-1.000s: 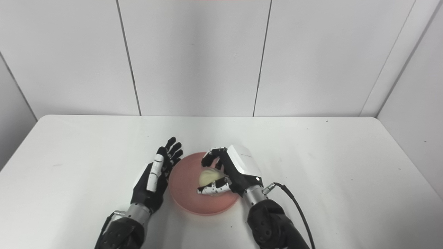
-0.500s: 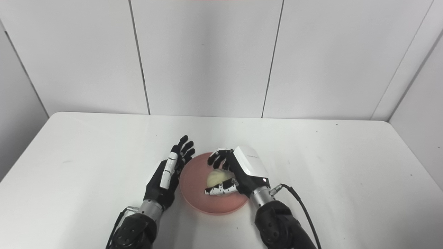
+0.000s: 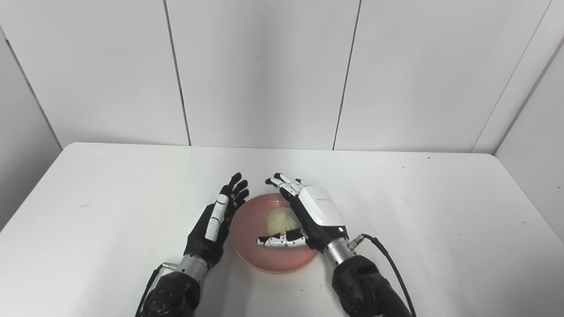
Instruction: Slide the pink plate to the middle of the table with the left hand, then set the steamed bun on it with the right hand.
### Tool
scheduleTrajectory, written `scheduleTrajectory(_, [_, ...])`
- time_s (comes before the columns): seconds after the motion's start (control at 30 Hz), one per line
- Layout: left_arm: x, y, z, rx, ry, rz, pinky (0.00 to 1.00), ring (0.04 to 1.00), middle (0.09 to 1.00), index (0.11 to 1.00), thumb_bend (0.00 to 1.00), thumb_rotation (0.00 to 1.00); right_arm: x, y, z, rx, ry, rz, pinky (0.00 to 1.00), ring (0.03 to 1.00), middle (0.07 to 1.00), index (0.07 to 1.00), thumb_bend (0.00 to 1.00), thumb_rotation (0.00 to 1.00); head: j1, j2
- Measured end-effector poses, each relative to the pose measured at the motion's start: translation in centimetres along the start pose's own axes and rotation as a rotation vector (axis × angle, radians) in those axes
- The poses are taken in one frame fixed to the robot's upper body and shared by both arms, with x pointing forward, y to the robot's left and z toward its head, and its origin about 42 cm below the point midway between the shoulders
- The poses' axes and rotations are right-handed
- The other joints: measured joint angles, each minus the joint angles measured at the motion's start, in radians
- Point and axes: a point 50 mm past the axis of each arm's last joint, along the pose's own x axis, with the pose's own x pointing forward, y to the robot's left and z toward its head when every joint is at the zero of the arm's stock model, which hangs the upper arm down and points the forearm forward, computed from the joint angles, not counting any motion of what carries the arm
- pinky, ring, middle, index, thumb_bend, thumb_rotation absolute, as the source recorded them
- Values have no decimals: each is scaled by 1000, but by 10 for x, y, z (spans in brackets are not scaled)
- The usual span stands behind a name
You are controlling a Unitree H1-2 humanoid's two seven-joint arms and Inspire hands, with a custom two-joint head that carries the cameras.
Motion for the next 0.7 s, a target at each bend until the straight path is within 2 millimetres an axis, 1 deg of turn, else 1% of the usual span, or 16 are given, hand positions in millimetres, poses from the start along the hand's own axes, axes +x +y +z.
scheduleTrajectory(0.1, [0, 0, 0, 0, -1, 0, 1000, 971, 976, 964, 696, 1000, -6, 0, -6, 4, 11, 14, 1000, 1000, 1000, 894, 684, 551, 0, 0])
scheduleTrajectory(0.13, [0, 0, 0, 0, -1, 1, 1000, 973, 976, 963, 695, 1000, -9, 0, -9, 0, 16, 20, 1000, 1000, 1000, 924, 695, 564, 0, 0])
scheduleTrajectory(0.17, [0, 0, 0, 0, -1, 2, 1000, 973, 976, 963, 695, 1000, -12, 0, -12, -3, 17, 23, 1000, 1000, 1000, 934, 699, 568, 0, 0])
scheduleTrajectory(0.2, [0, 1, 0, -1, -2, 3, 1000, 978, 980, 965, 692, 1000, -15, 0, -14, -6, 18, 26, 1000, 1000, 1000, 965, 696, 592, -2, 3])
scheduleTrajectory(0.27, [0, 1, 0, -3, -3, 7, 1000, 992, 991, 975, 700, 1000, -22, 0, -20, 11, 30, 25, 995, 1000, 1000, 991, 672, 652, 1, 6])
scheduleTrajectory(0.3, [0, 2, 1, -4, -4, 10, 1000, 998, 997, 981, 705, 1000, -25, -1, -22, 34, 37, 16, 989, 1000, 1000, 998, 648, 690, 5, 3])
scheduleTrajectory(0.37, [0, 3, 1, -5, -6, 18, 1000, 1000, 999, 982, 709, 1000, -33, -2, -27, 96, 55, -10, 975, 1000, 1000, 1000, 623, 688, 6, 2])
scheduleTrajectory(0.4, [0, 3, 1, -5, -8, 23, 1000, 1000, 1000, 985, 712, 1000, -35, -3, -29, 127, 63, -24, 959, 1000, 1000, 1000, 616, 702, 8, 2])
scheduleTrajectory(0.47, [1, 4, 0, -1, -14, 36, 1000, 1000, 1000, 996, 731, 1000, -40, -5, -33, 195, 85, -68, 932, 1000, 1000, 1000, 619, 764, 17, -3])
scheduleTrajectory(0.5, [1, 4, -1, 13, -17, 47, 1000, 1000, 1000, 996, 732, 1000, -43, -5, -35, 250, 101, -96, 931, 1000, 1000, 1000, 619, 768, 17, -3])
scheduleTrajectory(0.57, [4, 5, -1, 27, -34, 60, 1000, 1000, 1000, 1000, 701, 1000, -44, -6, -37, 329, 116, -133, 936, 1000, 1000, 1000, 610, 855, 23, -3])
scheduleTrajectory(0.67, [8, 7, 2, 53, -92, 86, 1000, 1000, 1000, 1000, 654, 1000, -43, -9, -38, 426, 134, -196, 950, 981, 1000, 1000, 584, 944, 29, -8])
scheduleTrajectory(0.7, [10, 7, 3, 58, -112, 99, 1000, 1000, 1000, 1000, 642, 1000, -43, -10, -39, 456, 140, -221, 961, 987, 1000, 1000, 583, 954, 32, -11])
